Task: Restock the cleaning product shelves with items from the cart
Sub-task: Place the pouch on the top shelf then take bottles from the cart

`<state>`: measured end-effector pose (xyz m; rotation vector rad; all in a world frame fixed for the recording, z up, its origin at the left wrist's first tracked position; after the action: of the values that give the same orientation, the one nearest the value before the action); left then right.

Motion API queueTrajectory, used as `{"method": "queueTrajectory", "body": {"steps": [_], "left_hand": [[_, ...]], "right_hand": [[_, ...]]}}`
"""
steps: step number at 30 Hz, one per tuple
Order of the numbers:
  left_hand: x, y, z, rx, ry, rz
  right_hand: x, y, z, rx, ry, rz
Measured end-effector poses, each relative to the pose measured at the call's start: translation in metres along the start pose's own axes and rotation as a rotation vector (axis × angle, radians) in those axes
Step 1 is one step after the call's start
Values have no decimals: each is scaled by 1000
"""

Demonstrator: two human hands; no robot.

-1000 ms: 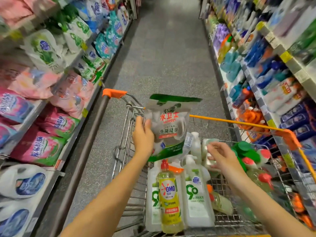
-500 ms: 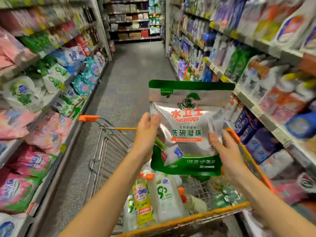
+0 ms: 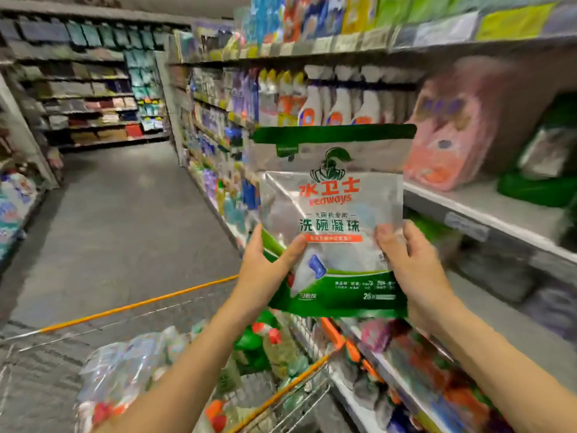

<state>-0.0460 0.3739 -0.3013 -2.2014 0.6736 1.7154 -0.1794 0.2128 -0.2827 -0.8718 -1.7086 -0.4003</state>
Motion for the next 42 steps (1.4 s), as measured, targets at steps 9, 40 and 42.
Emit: {"method": "queueTrajectory", "body": {"steps": [9,40,42], "left_hand": [[-63,172,-69,253,305,194],[-280,464,-253,708,816,459],[-279,465,-253,855,661,541]], "right_hand": [[63,-145,-32,-228,-113,105],[245,-356,-175,-1156,-136,1683],[246,-353,-172,-1189,-151,1827]]}}
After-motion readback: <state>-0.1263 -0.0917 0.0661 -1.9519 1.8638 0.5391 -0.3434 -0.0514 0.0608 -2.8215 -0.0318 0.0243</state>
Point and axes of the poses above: each hand's wrist, its own z-axis away from the middle knuckle, its own y-axis out of the palm, x = y × z, the point moved 2 cm from there along -z, towards the middle knuckle, and after that the axes turned 8 degrees about z, right-handed, at the moved point
